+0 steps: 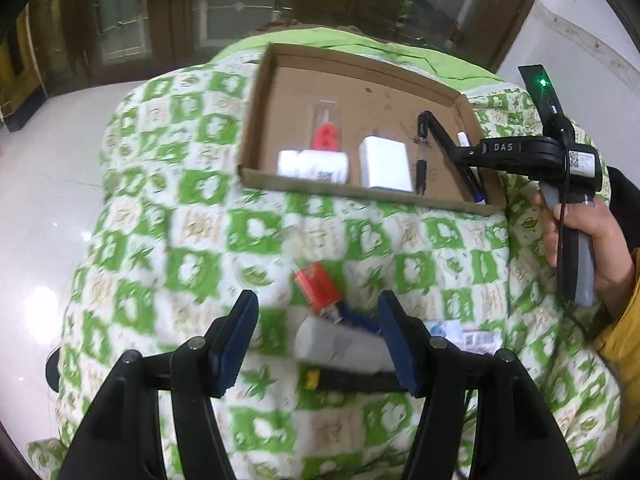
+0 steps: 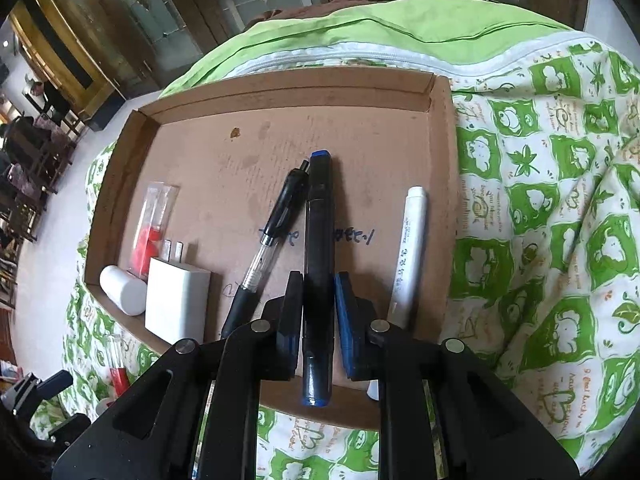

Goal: Organize rigid objects
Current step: 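Grasp the blue pen with the right gripper while the left reaches toward the yellow-ended black marker, then grasp the yellow-ended black marker with the left gripper while the right lifts the blue pen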

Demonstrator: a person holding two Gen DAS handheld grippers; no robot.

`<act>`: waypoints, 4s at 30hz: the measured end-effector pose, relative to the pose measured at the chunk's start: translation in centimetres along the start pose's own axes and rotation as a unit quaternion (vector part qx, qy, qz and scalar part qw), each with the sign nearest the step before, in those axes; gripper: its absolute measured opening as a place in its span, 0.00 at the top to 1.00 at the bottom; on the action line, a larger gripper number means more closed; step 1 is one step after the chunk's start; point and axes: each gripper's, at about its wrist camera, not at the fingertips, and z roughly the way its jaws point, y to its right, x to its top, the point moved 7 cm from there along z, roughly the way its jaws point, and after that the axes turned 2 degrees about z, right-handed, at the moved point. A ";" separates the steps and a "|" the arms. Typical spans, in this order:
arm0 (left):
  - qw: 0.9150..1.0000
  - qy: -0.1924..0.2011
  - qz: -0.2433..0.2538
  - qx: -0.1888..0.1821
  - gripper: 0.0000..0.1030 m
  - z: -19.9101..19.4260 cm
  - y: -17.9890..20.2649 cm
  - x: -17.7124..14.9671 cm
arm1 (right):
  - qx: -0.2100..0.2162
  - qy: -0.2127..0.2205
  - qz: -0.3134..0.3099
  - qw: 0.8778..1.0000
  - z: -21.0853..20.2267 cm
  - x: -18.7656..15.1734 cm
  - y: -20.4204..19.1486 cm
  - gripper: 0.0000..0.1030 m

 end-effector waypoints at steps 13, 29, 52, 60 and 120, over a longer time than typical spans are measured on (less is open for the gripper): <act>1.000 0.010 -0.015 0.012 0.40 -0.3 -1.0 -1.0 | 0.069 0.068 0.025 0.995 -6.2 -1.7 -1.5 0.20; 0.999 -0.013 -0.040 0.005 0.39 0.0 -1.4 -1.9 | 0.109 -0.064 -0.021 0.992 -6.5 -11.7 -6.7 0.19; 0.992 -0.092 -0.071 -0.056 0.39 2.4 0.6 -4.5 | 0.018 -0.136 -0.047 0.989 -0.6 -14.2 -6.1 0.85; 0.988 -0.116 -0.100 -0.029 0.38 4.4 1.6 -5.4 | 0.043 -0.122 -0.056 0.990 -1.6 -14.2 -7.3 0.85; 0.992 -0.089 -0.082 -0.016 0.73 7.2 4.5 -4.8 | 0.023 -0.135 -0.068 0.988 0.0 -14.9 -7.3 0.86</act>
